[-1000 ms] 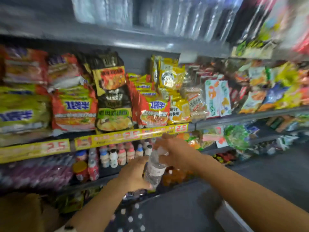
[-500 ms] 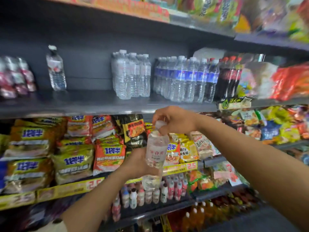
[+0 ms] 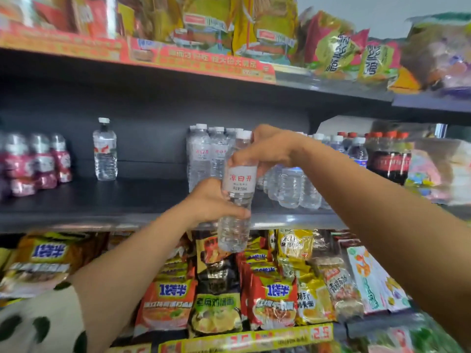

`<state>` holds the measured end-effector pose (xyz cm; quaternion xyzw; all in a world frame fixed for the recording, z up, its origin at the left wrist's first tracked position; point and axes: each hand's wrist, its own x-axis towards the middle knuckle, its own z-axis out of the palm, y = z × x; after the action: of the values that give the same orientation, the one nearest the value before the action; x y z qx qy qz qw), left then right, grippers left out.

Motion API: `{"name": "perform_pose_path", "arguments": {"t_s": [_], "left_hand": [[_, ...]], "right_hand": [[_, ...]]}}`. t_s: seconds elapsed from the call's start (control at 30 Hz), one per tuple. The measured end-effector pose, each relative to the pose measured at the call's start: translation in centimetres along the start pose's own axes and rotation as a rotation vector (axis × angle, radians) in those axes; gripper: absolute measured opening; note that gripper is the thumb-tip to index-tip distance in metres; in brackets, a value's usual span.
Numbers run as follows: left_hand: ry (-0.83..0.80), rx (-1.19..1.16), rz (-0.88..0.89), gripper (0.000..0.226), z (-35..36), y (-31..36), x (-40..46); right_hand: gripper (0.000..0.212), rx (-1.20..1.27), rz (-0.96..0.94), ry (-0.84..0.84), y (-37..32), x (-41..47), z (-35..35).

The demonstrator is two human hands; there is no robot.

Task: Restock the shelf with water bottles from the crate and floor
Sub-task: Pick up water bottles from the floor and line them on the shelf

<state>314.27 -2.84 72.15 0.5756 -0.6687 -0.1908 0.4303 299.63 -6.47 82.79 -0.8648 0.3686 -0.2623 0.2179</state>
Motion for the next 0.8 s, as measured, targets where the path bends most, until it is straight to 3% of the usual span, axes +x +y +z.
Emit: {"name": "perform_pose_path", "arguments": {"t_s": [0.17, 0.37, 0.63, 0.8], "left_hand": [[0.068, -0.013, -0.011, 0.032, -1.9, 0.6, 6.5], [0.154, 0.058, -0.132, 0.059, -0.8, -2.7, 11.4], [0.300, 0.177, -0.213, 0.029, 2.5, -6.5, 14.0], [0.377, 0.293, -0.288, 0.033, 2.1, -6.5, 14.9]], "right_hand": [[0.021, -0.062, -0.064, 0.017, -0.4, 6.2, -3.5], [0.016, -0.001, -0.071, 0.028, 2.9, 13.1, -4.5], [0.019, -0.052, -0.066, -0.081, 7.4, 19.3, -2.3], [0.016, -0.024, -0.089, -0.163, 7.7, 21.4, -2.2]]}}
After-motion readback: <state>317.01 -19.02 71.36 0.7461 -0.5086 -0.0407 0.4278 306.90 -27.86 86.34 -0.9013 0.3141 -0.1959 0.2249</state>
